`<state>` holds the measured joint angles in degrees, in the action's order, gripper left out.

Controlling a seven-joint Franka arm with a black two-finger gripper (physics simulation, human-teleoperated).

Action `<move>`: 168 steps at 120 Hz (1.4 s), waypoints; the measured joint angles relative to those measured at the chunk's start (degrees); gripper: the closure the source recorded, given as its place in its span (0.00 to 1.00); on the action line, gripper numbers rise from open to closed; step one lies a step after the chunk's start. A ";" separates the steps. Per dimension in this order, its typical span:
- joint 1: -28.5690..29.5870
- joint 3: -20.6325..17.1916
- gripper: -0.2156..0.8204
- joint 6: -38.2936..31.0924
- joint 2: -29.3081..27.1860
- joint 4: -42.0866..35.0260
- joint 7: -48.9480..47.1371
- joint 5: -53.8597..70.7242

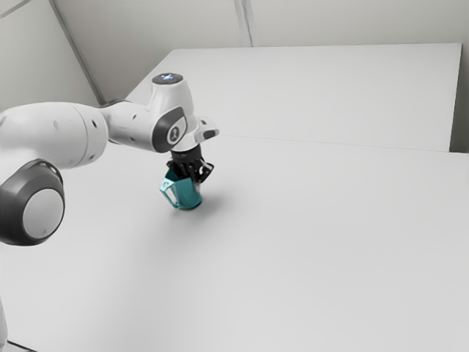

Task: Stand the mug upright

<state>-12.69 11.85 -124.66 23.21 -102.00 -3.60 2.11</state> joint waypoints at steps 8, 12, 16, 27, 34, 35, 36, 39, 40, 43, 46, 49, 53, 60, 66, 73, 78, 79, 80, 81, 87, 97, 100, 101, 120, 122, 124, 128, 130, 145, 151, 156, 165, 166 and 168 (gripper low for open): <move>0.20 -0.44 0.96 -0.03 0.03 -0.04 -0.12 -0.40; 0.28 -0.52 0.96 -0.04 0.03 -0.05 -0.17 -0.53; 0.34 -0.57 0.96 -0.05 0.03 -0.06 -0.22 -0.63; 0.42 -0.61 0.96 -0.09 0.04 -0.10 -0.33 -0.91; 0.40 -0.61 0.95 -0.12 0.04 -0.12 -0.38 -1.03; 0.39 -0.61 0.94 -0.12 0.04 -0.13 -0.37 -1.07; 0.39 -0.61 0.93 -0.12 0.04 -0.13 -0.36 -1.11; 0.39 -0.64 0.89 -0.12 0.04 -0.17 -0.32 -1.34; 0.38 -0.65 0.87 -0.12 0.04 -0.18 -0.30 -1.41; 0.36 -0.67 0.82 -0.12 0.04 -0.23 -0.27 -1.61; 0.33 -0.68 0.76 -0.13 0.04 -0.29 -0.24 -1.83; 0.34 -0.67 0.71 -0.13 0.04 -0.35 -0.21 -2.10; 0.36 -0.64 0.64 -0.13 0.02 -0.42 -0.16 -2.46; 0.38 -0.62 0.53 -0.13 -0.09 -0.39 -0.06 -2.78; 0.38 -0.61 0.46 -0.13 -0.27 -0.30 0.03 -2.71; 0.28 -0.61 0.40 -0.13 -0.54 -0.26 0.14 -2.60; 0.11 -0.61 0.37 -0.13 -0.87 -0.26 0.20 -2.41; 0.08 -0.61 0.36 -0.13 -0.97 -0.25 0.22 -2.37; 0.03 -0.61 0.36 -0.13 -1.07 -0.25 0.23 -2.33; -0.01 -0.61 0.35 -0.12 -1.18 -0.25 0.24 -2.28; -0.23 -0.57 0.32 -0.03 -1.88 -0.28 0.31 -2.06; -0.34 -0.54 0.28 0.36 -3.88 -0.52 0.43 -1.55; -0.34 -0.53 0.28 0.57 -4.70 -0.58 0.47 -1.38; -0.34 -0.53 0.27 0.66 -5.05 -0.60 0.49 -1.33; -0.21 -0.11 0.24 3.37 -10.94 -0.58 0.89 -0.52; -0.05 -0.01 0.24 3.96 -11.71 -0.49 0.93 -0.48; 0.11 0.07 0.23 4.58 -12.46 -0.40 0.97 -0.43; 0.35 0.18 0.23 5.83 -13.91 -0.29 1.05 -0.30; 0.40 0.27 0.23 6.44 -14.48 -0.18 1.09 -0.19; 0.62 0.60 0.22 12.02 -16.98 2.42 1.47 1.44; 0.60 0.62 0.22 14.16 -17.52 3.98 1.78 1.91; 0.66 0.59 0.22 16.15 -17.77 6.20 2.14 2.19; 0.90 0.19 0.21 19.78 -18.36 10.11 2.87 2.51; 0.92 0.14 0.21 20.14 -18.47 10.35 2.94 2.54; 0.96 0.04 0.21 20.81 -18.72 10.73 3.09 2.58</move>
<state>-11.74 11.89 -103.85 4.49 -91.27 -0.50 4.69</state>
